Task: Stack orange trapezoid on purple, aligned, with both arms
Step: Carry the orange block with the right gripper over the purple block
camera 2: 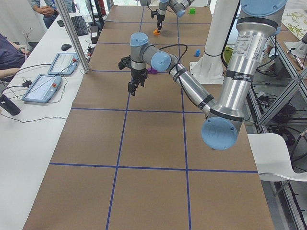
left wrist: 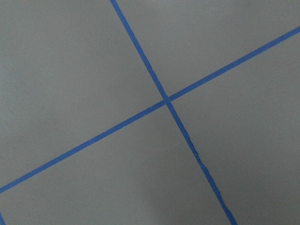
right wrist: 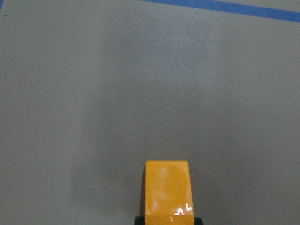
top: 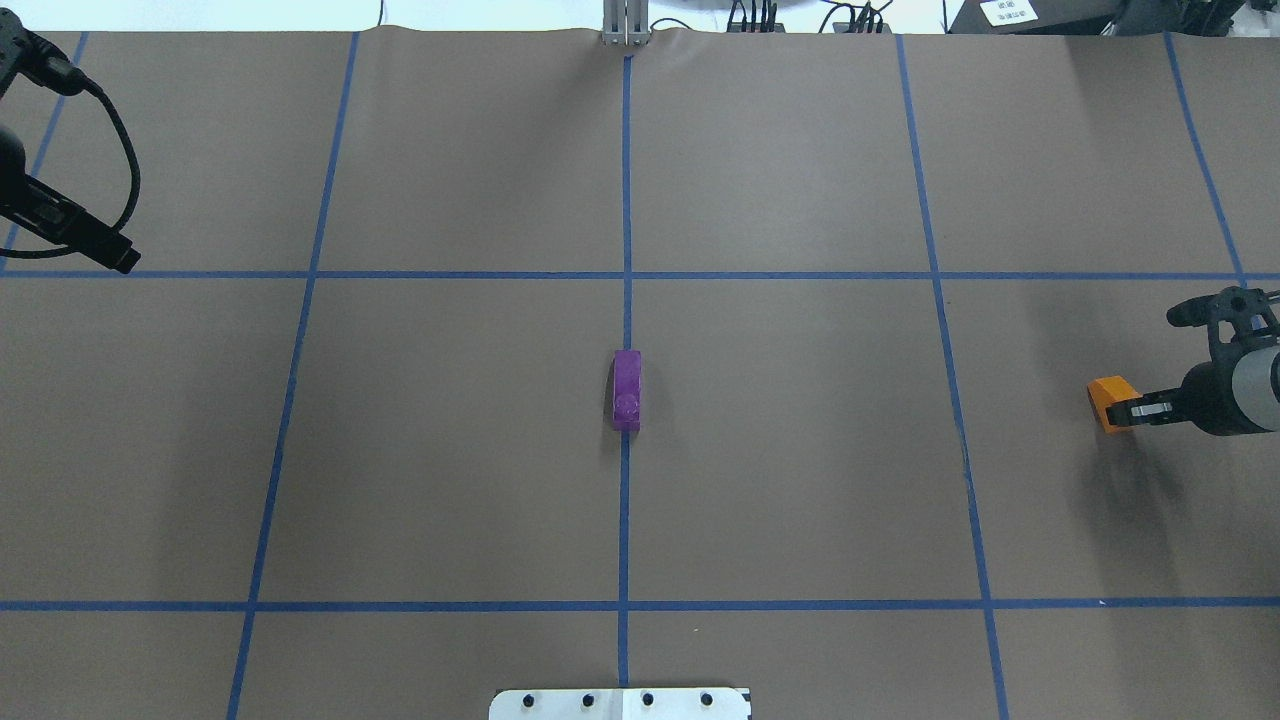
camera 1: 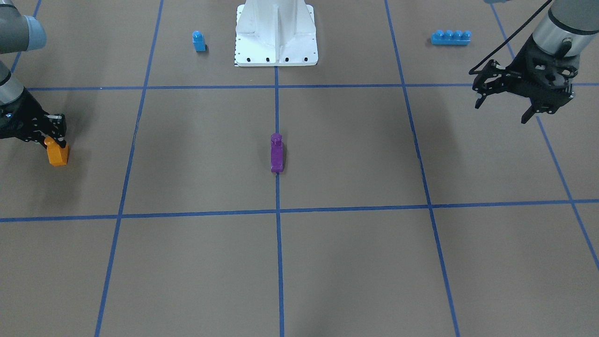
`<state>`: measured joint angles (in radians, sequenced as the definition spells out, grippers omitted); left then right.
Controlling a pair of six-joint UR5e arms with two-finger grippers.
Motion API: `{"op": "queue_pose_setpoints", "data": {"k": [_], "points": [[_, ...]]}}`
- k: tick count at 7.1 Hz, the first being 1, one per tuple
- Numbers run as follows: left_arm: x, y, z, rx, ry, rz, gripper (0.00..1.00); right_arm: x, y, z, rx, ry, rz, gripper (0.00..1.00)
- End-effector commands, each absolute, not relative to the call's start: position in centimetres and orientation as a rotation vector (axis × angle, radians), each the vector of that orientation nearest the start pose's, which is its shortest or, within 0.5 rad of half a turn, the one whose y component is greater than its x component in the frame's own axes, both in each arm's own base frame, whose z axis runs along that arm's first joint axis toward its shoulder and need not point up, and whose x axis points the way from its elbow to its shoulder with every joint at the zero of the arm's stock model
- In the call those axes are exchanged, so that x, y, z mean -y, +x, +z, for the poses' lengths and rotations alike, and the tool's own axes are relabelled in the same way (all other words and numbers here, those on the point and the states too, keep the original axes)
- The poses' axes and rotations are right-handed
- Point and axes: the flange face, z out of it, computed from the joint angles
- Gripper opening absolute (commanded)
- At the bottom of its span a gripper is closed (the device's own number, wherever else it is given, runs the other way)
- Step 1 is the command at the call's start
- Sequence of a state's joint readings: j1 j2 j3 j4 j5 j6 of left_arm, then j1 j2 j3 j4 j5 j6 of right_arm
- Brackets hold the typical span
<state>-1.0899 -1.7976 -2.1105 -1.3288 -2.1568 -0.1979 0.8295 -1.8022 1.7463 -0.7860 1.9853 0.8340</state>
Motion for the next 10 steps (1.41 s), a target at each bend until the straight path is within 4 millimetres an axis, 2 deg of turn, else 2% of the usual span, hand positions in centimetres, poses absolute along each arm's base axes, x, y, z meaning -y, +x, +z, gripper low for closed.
{"op": "queue_pose_setpoints", "data": {"k": [1, 2, 3, 4, 5, 6, 7, 8, 9, 10], "points": [[48.1, 16.2, 34.1, -0.709, 0.271, 0.416, 1.0, 38.9, -23.5, 56.6, 0.825, 0.25, -0.084, 0.0], [48.0, 15.7, 34.8, -0.696, 0.265, 0.405, 1.0, 41.6, -25.7, 51.5, 0.827, 0.246, -0.078, 0.0], [47.3, 13.5, 39.2, -0.662, 0.194, 0.354, 1.0, 44.5, -28.4, 45.5, 0.814, 0.231, -0.071, 0.0], [48.2, 10.2, 40.4, -0.666, 0.224, 0.294, 1.0, 47.1, -31.0, 39.6, 0.805, 0.215, -0.059, 0.0], [48.1, 8.4, 41.3, -0.663, 0.223, 0.261, 1.0, 48.1, -34.8, 33.6, 0.784, 0.166, -0.031, 0.0], [48.1, 6.8, 42.0, -0.69, 0.236, 0.314, 1.0, 47.5, -38.8, 28.3, 0.773, 0.158, -0.033, 0.0], [48.7, 4.6, 43.7, -0.714, 0.23, 0.325, 1.0, 46.1, -41.8, 24.3, 0.817, 0.155, -0.037, 0.0], [48.1, 2.0, 46.1, -0.702, 0.224, 0.325, 1.0, 44.3, -44.9, 20.5, 0.856, 0.163, 0.028, 0.0], [48.0, 1.0, 46.3, -0.698, 0.23, 0.315, 1.0, 42.2, -47.7, 17.2, 0.883, 0.188, 0.022, 0.0], [47.2, 0.6, 47.5, -0.697, 0.208, 0.302, 1.0, 41.2, -50.6, 15.6, 0.894, 0.153, 0.033, 0.0]]}}
